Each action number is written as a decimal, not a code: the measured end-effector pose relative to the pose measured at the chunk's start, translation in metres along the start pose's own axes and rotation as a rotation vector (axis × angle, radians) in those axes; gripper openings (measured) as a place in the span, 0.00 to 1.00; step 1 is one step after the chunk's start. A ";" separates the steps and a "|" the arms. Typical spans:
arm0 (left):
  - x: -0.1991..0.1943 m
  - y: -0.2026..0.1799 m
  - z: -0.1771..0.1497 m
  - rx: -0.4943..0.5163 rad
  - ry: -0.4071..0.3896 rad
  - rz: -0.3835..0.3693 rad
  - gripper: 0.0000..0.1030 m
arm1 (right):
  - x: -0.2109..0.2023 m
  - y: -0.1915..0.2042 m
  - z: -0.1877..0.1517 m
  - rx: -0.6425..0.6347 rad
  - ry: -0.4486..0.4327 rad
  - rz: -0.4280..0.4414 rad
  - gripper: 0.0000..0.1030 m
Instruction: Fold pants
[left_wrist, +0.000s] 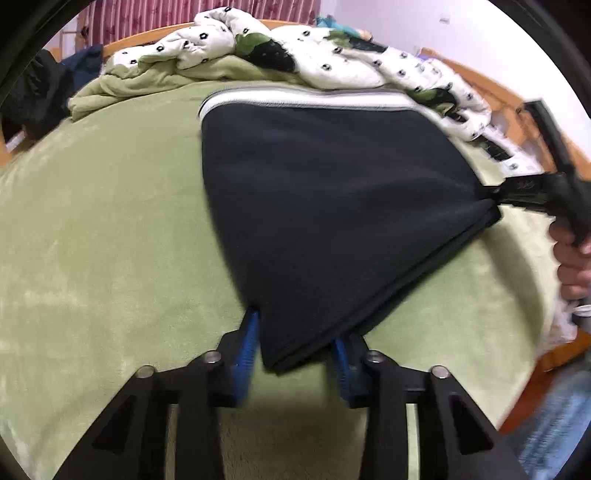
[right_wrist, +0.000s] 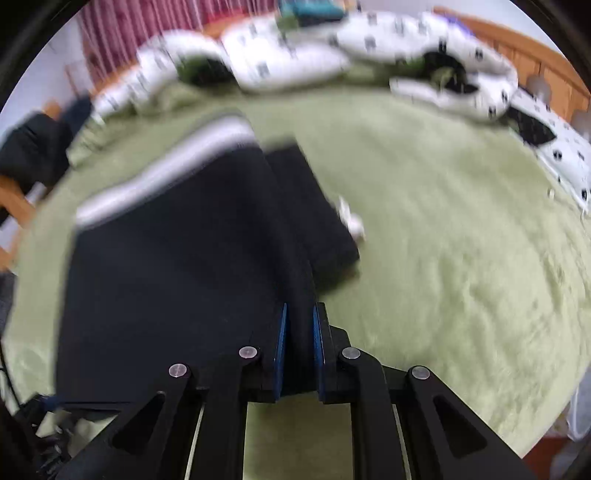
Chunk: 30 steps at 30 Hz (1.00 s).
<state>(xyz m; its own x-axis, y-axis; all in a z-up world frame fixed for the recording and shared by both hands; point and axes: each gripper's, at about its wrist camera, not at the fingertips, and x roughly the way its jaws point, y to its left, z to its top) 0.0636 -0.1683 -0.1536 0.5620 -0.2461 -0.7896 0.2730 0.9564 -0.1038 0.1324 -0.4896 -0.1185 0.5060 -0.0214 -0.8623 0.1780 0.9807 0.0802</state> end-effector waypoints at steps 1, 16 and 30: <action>-0.002 -0.003 -0.001 0.012 -0.016 0.012 0.29 | -0.001 0.002 0.000 -0.015 -0.011 -0.009 0.12; -0.079 0.045 0.034 -0.126 -0.011 -0.217 0.51 | -0.063 0.018 0.035 -0.096 -0.210 0.071 0.67; 0.067 0.109 0.089 -0.444 0.116 -0.335 0.50 | 0.052 0.006 0.078 -0.086 -0.102 0.128 0.75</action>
<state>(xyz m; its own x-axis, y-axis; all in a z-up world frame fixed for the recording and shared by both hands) 0.2001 -0.0947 -0.1638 0.4049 -0.5527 -0.7284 0.0535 0.8096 -0.5846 0.2259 -0.5003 -0.1240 0.6037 0.0897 -0.7922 0.0363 0.9895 0.1397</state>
